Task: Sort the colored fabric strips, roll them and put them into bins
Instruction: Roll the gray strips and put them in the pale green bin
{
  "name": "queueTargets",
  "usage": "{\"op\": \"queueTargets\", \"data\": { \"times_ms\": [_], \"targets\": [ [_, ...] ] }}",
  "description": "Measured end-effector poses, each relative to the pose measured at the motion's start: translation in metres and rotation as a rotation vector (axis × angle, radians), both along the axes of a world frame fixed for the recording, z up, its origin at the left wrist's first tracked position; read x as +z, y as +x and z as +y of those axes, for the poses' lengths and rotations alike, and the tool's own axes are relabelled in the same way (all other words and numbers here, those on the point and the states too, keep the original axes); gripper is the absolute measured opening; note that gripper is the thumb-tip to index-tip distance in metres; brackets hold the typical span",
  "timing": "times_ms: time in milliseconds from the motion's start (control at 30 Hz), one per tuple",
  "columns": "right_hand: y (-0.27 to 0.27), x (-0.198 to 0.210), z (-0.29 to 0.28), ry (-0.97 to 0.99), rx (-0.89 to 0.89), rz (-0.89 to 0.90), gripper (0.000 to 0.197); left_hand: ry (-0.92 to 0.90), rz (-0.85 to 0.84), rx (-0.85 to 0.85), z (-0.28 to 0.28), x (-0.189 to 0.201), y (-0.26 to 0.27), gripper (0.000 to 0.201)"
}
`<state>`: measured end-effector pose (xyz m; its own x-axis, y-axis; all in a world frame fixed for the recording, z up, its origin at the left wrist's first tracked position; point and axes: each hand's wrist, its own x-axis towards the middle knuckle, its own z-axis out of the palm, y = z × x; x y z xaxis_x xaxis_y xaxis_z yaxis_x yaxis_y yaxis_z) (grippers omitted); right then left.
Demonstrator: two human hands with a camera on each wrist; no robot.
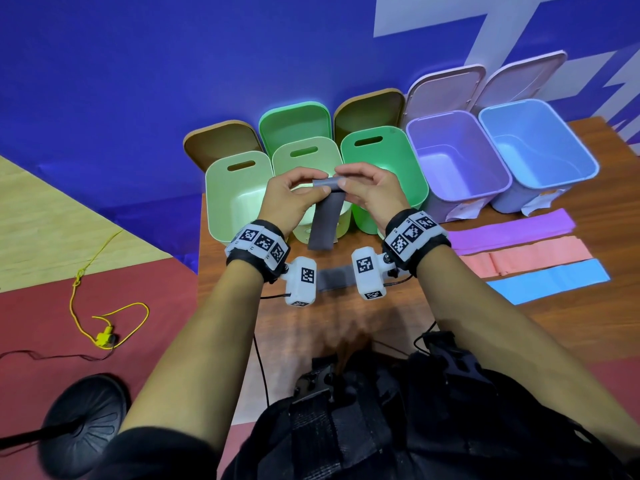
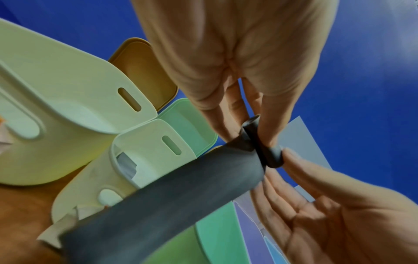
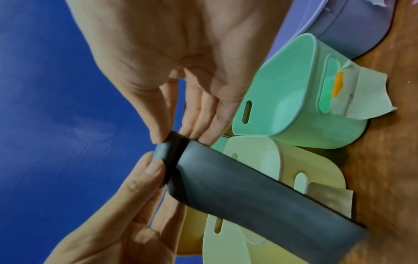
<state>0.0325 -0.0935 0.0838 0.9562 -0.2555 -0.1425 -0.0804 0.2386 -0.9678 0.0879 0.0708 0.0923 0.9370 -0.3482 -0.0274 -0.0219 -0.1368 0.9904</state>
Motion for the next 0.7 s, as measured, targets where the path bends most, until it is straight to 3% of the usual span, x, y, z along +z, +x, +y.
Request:
{"op": "queueTargets", "data": {
  "times_ms": [200,367,700],
  "targets": [
    [0.0011,-0.0038,-0.0018,-0.078,-0.060,0.038,0.018,-0.003,0.002,-0.002,-0.0013,-0.0001,-0.0022,0.023],
    [-0.0003,-0.0050,-0.0016,-0.109,-0.047,-0.019,0.024,-0.012,0.112,-0.013,-0.0043,-0.0006,-0.0031,0.018],
    [-0.0050,-0.0011,0.0018,-0.005,-0.019,0.010,0.017,-0.008,0.002,-0.020,-0.0059,0.0052,-0.0046,0.024]
  ]
}}
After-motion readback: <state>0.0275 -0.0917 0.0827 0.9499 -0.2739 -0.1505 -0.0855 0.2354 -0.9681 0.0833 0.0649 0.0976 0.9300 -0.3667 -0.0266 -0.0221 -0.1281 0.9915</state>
